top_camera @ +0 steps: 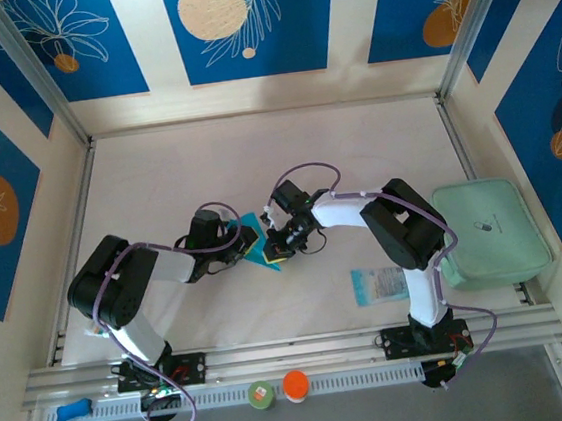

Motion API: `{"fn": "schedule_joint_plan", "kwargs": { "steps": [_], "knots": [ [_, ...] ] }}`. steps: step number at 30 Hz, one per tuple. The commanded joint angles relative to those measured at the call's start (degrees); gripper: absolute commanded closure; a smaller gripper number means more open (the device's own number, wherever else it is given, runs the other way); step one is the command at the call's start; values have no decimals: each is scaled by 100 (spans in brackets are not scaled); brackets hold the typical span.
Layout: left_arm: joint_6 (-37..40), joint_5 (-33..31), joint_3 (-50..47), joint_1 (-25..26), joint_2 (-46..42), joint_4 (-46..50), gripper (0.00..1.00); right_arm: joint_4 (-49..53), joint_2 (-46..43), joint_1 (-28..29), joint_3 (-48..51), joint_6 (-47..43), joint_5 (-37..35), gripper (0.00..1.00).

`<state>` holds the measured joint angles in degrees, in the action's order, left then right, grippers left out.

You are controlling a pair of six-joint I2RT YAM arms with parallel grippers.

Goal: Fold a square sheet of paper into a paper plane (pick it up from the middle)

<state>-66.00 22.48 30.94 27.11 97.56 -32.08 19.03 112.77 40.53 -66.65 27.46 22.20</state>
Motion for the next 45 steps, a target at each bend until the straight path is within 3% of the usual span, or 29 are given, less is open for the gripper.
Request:
{"fn": "schedule_joint_plan", "kwargs": {
  "steps": [1, 24, 45],
  "knots": [
    [16, -282, -89, -41, 238, 939, 75, 242, 88, -10, -38, -2, -49, 95],
    [-1, -332, -11, -40, 341, 1337, 75, 457, 219, -10, 91, -92, 13, 95],
    [-7, -464, 111, -40, 410, 1942, 76, 630, -211, -54, 559, -175, 136, 95]
  ]
}}
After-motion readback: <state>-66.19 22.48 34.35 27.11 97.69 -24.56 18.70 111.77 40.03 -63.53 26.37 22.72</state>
